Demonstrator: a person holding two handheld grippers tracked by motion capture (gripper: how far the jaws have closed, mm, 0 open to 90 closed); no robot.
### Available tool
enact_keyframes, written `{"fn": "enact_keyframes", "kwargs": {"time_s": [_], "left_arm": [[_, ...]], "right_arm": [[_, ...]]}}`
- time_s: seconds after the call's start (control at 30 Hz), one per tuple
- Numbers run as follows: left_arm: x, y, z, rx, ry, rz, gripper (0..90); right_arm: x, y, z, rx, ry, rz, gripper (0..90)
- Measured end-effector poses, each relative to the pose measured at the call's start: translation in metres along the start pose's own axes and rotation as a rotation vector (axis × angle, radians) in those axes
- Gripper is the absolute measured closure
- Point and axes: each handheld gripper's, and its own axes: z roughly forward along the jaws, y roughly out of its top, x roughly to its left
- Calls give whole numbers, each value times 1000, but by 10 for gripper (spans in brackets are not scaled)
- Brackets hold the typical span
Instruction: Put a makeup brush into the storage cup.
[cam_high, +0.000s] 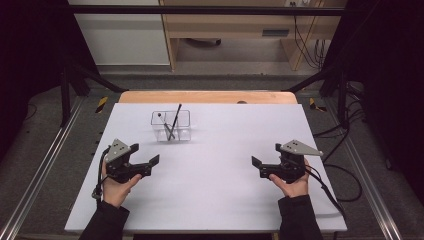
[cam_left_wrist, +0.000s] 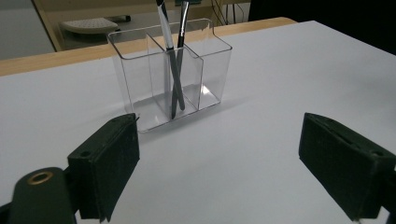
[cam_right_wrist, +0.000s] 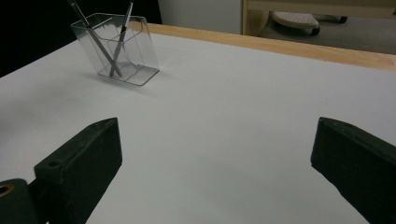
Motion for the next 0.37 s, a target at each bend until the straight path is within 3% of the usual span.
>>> {"fn": "enact_keyframes", "kwargs": {"time_s": [0.37], "left_arm": [[4,-10,-8,-13,12,-13,106]], "right_arm": [[1,-2,1,10,1,-1,23]]}}
